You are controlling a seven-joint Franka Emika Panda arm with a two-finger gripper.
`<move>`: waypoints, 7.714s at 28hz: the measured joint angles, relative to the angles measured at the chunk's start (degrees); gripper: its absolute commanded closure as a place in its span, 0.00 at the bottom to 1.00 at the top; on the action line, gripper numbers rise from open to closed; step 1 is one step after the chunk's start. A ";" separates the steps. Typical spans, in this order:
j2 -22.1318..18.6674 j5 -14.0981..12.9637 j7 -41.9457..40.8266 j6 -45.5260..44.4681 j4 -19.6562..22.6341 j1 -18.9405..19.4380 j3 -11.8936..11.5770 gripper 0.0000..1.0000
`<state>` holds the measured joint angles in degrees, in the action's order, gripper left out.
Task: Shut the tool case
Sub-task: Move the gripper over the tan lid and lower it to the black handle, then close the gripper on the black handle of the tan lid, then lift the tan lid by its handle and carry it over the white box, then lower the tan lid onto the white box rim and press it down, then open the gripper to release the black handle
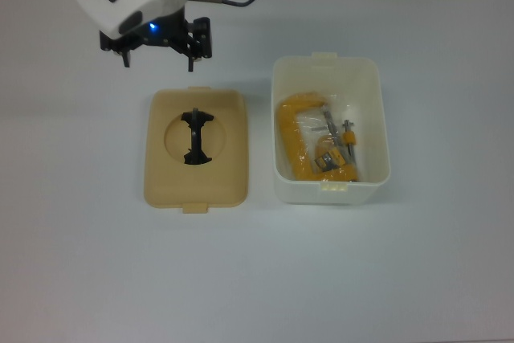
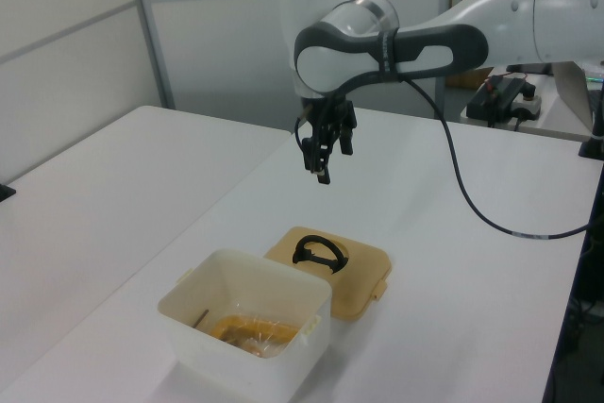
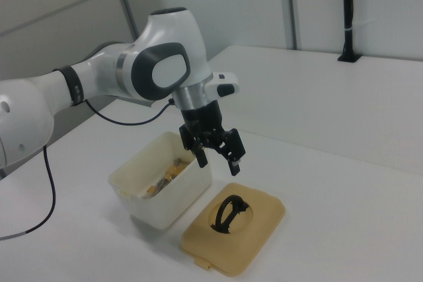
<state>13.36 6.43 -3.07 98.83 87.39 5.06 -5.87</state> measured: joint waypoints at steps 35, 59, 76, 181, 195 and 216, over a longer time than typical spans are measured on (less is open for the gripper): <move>7.95 6.61 4.04 10.77 5.99 -0.60 4.67 0.00; 9.98 6.61 6.24 13.41 7.34 -1.82 8.15 1.00; 10.00 6.50 7.43 14.14 6.50 -1.90 8.89 1.00; 6.43 -4.34 22.93 3.28 -6.45 12.11 9.76 1.00; 6.42 -4.35 22.93 3.28 -7.88 12.26 9.75 0.00; 5.52 -4.31 20.90 -0.48 -8.84 12.26 9.65 0.00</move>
<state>18.87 2.12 17.83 98.35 78.55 17.31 3.78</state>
